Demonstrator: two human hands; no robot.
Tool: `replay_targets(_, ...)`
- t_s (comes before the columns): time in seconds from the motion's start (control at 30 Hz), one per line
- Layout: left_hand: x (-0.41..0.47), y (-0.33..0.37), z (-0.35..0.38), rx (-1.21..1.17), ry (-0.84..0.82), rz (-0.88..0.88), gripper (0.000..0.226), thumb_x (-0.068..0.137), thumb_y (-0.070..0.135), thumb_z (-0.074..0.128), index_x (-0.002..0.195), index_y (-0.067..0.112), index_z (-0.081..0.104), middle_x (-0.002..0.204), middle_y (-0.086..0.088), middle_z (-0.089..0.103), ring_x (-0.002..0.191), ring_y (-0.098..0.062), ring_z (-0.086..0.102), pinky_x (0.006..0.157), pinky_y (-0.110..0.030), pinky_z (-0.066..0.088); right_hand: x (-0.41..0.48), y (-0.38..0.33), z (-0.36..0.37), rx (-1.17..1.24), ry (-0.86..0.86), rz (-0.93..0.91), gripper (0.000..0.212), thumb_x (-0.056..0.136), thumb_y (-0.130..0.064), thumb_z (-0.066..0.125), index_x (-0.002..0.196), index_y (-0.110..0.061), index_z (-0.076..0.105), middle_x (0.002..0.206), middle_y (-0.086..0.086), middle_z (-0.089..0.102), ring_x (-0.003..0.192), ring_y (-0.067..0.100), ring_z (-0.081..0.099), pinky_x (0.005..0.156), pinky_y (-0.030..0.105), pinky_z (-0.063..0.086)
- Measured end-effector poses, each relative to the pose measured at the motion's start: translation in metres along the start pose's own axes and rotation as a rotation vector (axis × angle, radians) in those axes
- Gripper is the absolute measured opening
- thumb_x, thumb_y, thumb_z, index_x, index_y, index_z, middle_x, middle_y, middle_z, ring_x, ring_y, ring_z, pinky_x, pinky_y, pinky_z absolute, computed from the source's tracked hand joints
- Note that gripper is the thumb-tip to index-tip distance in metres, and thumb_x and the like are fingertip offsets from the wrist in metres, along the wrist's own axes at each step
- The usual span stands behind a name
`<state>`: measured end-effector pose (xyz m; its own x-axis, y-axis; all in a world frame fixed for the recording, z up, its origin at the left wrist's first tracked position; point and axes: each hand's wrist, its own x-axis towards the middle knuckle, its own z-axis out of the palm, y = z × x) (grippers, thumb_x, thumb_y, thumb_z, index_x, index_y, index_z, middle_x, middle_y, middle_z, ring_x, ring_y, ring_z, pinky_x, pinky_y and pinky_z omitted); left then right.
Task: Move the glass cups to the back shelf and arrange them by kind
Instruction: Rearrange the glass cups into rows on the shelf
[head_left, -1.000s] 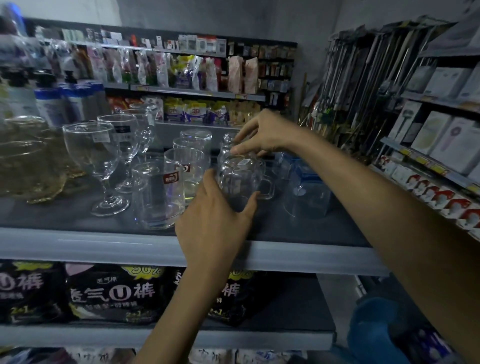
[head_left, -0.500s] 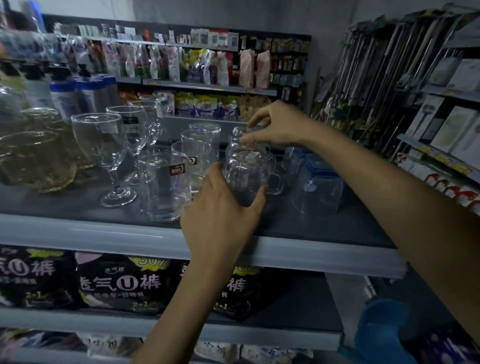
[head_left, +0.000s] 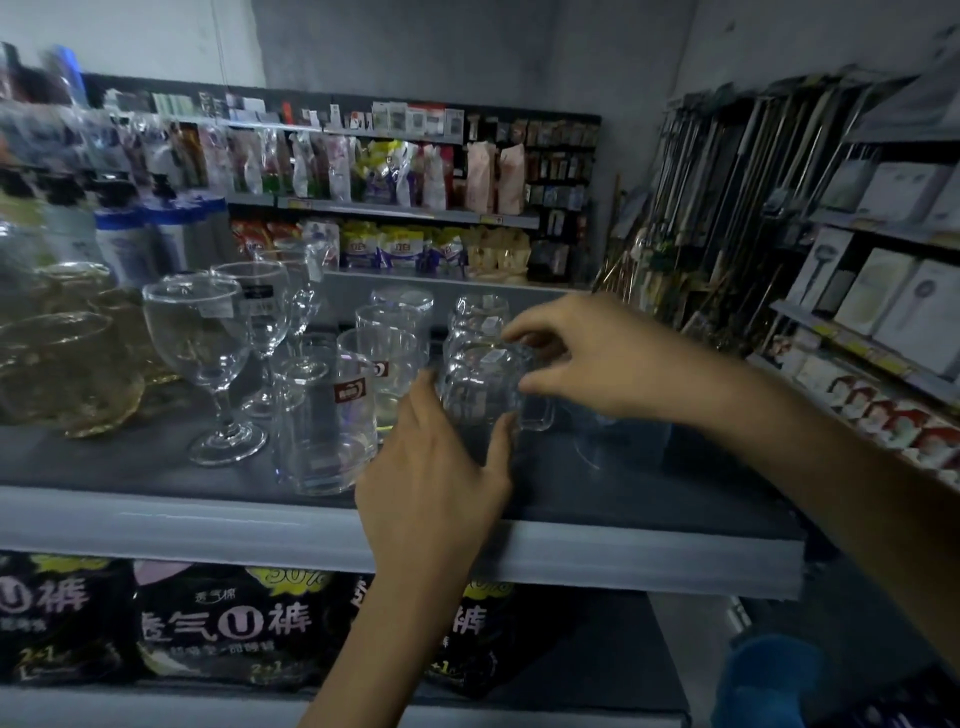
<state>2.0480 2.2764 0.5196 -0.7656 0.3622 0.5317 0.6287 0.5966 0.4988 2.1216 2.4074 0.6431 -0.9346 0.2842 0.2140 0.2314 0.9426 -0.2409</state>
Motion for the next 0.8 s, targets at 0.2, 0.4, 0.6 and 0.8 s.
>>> replay_targets(0.2,-0.001,0.001,-0.002,-0.014,-0.016,0.006,0.081,0.092,0.077,0.036,0.152,0.023,0.027,0.135,-0.005,0.066,0.101,-0.028,0.072,0.072,-0.038,0.052,-0.003,0.002,0.014,0.012,0.034,0.010,0.053,0.089,-0.025,0.079,0.140,-0.026,0.062,0.130,-0.001,0.069,0.111,0.012,0.065,0.101,0.032,0.053)
replay_targets(0.4,-0.001,0.000,-0.003,-0.016,-0.020,0.004,0.083,0.092,0.079,0.033,0.153,0.023,0.027,0.145,-0.002,0.059,0.104,-0.027,0.071,0.072,-0.038,0.052,-0.010,0.002,0.016,0.043,0.027,0.026,0.057,0.092,-0.021,0.076,0.145,-0.030,0.057,0.135,-0.004,0.067,0.112,0.011,0.066,0.100,0.030,0.053)
replay_targets(0.6,-0.001,0.002,-0.005,0.002,-0.032,-0.003,0.077,0.094,0.073,0.039,0.153,0.026,0.022,0.144,0.001,0.060,0.104,-0.022,0.071,0.067,-0.030,0.038,-0.024,-0.004,0.028,0.110,0.208,0.082,0.055,0.094,-0.013,0.071,0.145,-0.026,0.056,0.135,-0.004,0.064,0.118,0.011,0.062,0.104,0.034,0.053)
replay_targets(0.8,-0.001,0.001,-0.003,0.013,-0.018,-0.003,0.075,0.096,0.071,0.038,0.154,0.028,0.021,0.150,0.007,0.054,0.108,-0.018,0.070,0.068,-0.029,0.036,-0.045,-0.020,0.067,0.177,0.329,0.146,0.062,0.101,-0.010,0.059,0.157,-0.028,0.039,0.147,-0.010,0.051,0.123,0.008,0.055,0.099,0.017,0.043)
